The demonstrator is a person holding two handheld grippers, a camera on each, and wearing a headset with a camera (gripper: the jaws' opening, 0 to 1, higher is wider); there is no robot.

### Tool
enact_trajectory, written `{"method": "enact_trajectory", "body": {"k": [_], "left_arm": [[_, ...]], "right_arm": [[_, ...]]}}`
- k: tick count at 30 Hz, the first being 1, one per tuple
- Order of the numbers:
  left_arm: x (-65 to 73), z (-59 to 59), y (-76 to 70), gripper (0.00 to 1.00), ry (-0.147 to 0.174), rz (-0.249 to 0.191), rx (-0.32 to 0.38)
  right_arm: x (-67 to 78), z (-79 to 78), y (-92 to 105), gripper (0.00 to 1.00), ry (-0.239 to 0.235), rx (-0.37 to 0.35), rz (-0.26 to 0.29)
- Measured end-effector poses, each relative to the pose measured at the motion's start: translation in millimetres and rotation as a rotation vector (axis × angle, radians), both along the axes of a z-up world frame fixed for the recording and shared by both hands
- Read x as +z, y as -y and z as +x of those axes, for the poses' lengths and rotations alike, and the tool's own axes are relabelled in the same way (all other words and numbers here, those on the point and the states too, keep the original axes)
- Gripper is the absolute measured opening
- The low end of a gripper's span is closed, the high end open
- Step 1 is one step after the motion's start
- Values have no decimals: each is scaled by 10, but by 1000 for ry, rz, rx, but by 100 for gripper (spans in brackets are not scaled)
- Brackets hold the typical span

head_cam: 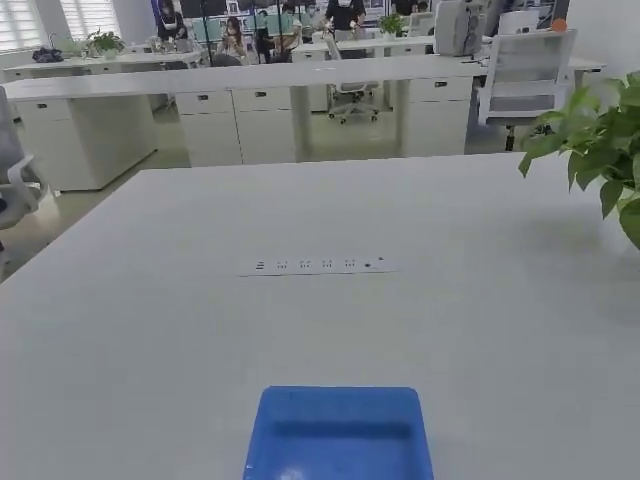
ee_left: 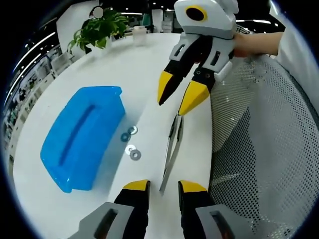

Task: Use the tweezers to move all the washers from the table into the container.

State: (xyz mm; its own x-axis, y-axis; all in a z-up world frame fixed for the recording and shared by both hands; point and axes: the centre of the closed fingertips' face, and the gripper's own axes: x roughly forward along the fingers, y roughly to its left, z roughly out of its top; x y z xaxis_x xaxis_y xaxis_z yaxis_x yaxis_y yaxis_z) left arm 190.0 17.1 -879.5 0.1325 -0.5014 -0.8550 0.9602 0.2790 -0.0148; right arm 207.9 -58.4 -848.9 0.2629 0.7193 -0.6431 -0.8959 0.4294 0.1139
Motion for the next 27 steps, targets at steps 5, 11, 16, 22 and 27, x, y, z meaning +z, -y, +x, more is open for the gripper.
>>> {"method": "enact_trajectory", "body": {"k": [5, 11, 16, 22, 27], "left_arm": [[-13, 4, 9, 17, -2, 2, -12], [-14, 51, 36, 2, 21, 26, -41], [-2, 16, 58, 0, 16, 25, -66], [101, -28, 41, 0, 40, 38, -76], [242, -59, 46, 0, 60, 33, -66]], "right_arm": [[-37, -51, -39, 16, 1, 35, -18], [-56, -84, -61, 15, 5, 65, -32], [-71, -83, -55, 15, 5, 72, -39], [-70, -74, -45, 15, 12, 72, -45], [-60, -85, -71, 16, 19, 83, -42]]}}
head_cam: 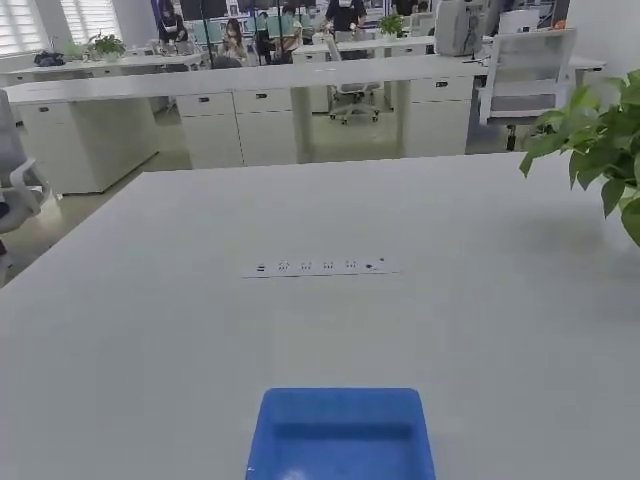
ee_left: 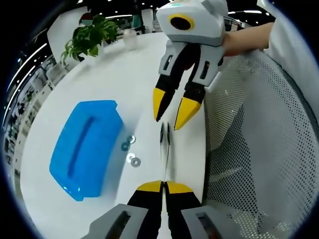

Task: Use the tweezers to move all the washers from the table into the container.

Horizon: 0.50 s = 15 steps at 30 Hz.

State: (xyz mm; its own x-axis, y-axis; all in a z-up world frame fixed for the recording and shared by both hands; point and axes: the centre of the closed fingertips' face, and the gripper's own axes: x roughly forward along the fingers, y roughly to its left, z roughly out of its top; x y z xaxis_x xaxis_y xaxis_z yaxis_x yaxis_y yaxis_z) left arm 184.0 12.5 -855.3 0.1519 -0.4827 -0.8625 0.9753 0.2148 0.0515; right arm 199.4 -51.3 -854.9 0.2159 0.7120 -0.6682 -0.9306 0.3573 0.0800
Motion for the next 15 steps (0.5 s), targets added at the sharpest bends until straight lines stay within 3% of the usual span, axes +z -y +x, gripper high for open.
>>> {"method": "enact_trajectory", "body": {"k": [6, 9, 15], "left_arm": [[210, -24, 71, 0, 19, -29, 13], [307, -26, 140, 0, 41, -35, -4], [476, -34, 295, 0, 54, -63, -36]], "right_arm": [[25, -53, -68, 16, 27, 48, 1], [37, -72, -98, 16, 37, 69, 4], [52, -75, -133, 16, 58, 91, 7]]}}
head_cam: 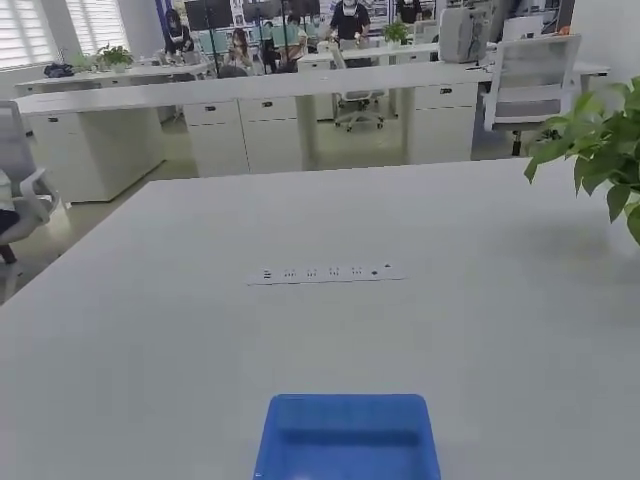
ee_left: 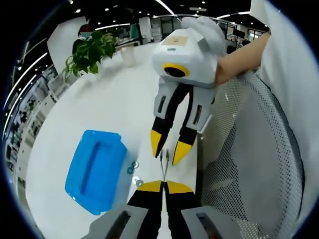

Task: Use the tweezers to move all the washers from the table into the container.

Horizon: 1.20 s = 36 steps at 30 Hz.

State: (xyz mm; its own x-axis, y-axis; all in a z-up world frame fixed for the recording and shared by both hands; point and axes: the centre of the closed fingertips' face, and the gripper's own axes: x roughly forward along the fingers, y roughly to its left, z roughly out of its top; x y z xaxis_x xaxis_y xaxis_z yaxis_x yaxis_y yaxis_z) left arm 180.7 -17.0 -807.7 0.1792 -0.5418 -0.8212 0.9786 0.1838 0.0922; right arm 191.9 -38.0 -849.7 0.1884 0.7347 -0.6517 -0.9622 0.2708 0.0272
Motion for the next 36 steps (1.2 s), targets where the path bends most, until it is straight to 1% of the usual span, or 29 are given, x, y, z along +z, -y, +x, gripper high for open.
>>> {"method": "enact_trajectory", "body": {"k": [3, 6, 8, 10, 16, 21, 23, 25, 28, 30, 31, 32, 33, 34, 35, 36], "left_arm": [[67, -11, 83, 0, 8, -6, -29], [108, -21, 141, 0, 13, -7, -48], [121, -18, 159, 0, 21, 4, -60], [137, -19, 177, 0, 23, 2, -68], [175, -40, 196, 0, 16, 2, -82], [215, -60, 194, 0, 8, -2, -84], [228, -61, 196, 0, 7, -4, -83], [242, -64, 195, 0, 6, -5, -84], [278, -67, 186, 0, 8, -8, -83], [314, -52, 170, 0, 10, -15, -74], [326, -37, 156, 0, 11, -20, -66], [324, -25, 137, 0, 10, -18, -60], [312, 3, 90, 0, 15, -8, -47], [311, 20, 63, 0, 17, -10, -41], [320, 27, 54, 0, 6, -27, -23], [321, 52, 18, 0, 6, -33, -2]], "right_arm": [[13, 7, -4, 15, 5, 3, 6], [42, 23, -2, 12, 28, 11, 6], [43, 19, -2, 12, 28, 11, 9], [40, 14, -6, 11, 26, 16, 8], [0, -19, -24, 9, 15, 36, -5], [-10, -52, -52, 9, 0, 51, 3], [-2, -66, -67, 8, 9, 68, 5], [4, -92, -90, 6, 30, 101, 2], [22, -111, -153, 5, 27, 125, 18], [38, -117, -235, 4, 16, 145, 42], [41, -117, -249, 3, 14, 148, 45], [39, -114, -294, 3, 18, 166, 45], [34, -94, -315, 3, 34, 182, 37], [34, -67, -342, 3, 35, 184, 38], [37, -38, -367, 3, 38, 180, 44], [39, -13, -405, 3, 33, 183, 53]]}}
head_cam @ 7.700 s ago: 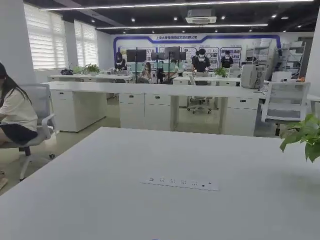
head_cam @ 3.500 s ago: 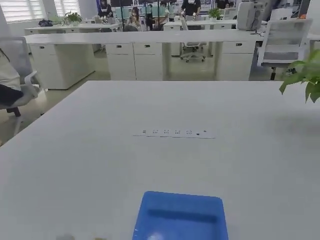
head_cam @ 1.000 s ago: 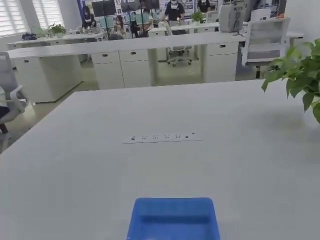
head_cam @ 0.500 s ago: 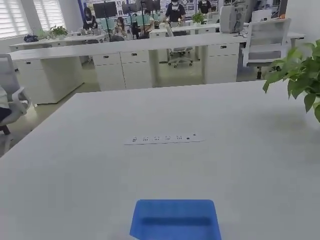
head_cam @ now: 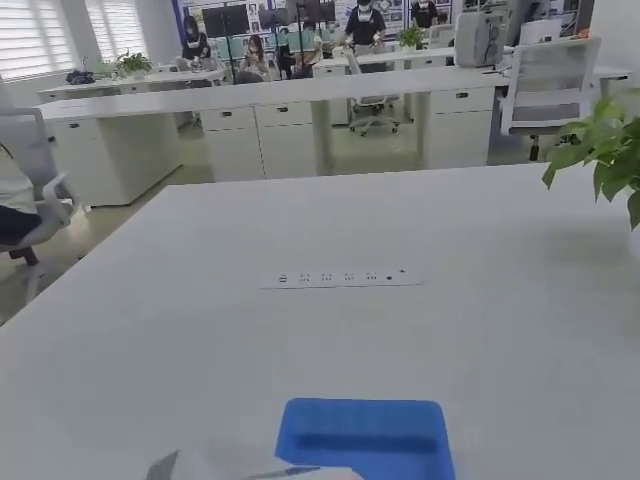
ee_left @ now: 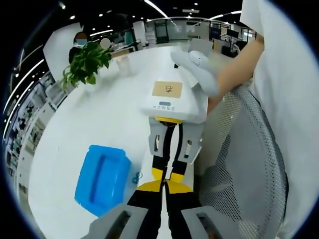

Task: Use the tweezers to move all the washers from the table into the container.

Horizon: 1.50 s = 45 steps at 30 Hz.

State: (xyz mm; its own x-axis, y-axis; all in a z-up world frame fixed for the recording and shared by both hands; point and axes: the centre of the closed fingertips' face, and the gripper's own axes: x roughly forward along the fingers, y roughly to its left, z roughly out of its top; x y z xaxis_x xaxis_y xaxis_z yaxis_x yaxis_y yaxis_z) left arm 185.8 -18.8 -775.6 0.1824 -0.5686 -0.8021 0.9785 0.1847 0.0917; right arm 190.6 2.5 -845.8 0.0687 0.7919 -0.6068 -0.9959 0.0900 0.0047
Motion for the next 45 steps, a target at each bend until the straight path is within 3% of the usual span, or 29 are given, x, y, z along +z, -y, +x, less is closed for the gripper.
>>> {"method": "enact_trajectory", "body": {"k": [7, 10, 14, 19, 25, 30, 35, 40, 45], "left_arm": [[-3, 30, -126, 0, -1, 1, 32], [6, 4, -74, 0, -13, -34, 38], [14, 17, -8, 0, 5, -79, 36], [5, 24, -10, 0, -5, -82, 33], [-2, 26, -22, 0, -22, -62, 16], [32, 58, -18, 0, 1, -41, -4], [69, 181, -64, 0, 27, -24, -2], [45, 308, -142, 0, 24, 11, 8], [10, 335, -166, 0, 17, 40, -5]], "right_arm": [[6, 3, -107, 4, -1, 9, 32], [11, -16, -76, 4, -1, 11, 45], [16, -8, -53, 3, 11, 19, 41], [14, -1, -45, 4, 12, 17, 39], [16, 34, -48, 7, -22, -12, 48], [59, 107, -65, 7, -26, -40, 68], [103, 252, -124, 8, -10, -65, 87], [76, 356, -185, 8, -19, -76, 88], [41, 374, -212, 8, -35, -79, 86]]}}
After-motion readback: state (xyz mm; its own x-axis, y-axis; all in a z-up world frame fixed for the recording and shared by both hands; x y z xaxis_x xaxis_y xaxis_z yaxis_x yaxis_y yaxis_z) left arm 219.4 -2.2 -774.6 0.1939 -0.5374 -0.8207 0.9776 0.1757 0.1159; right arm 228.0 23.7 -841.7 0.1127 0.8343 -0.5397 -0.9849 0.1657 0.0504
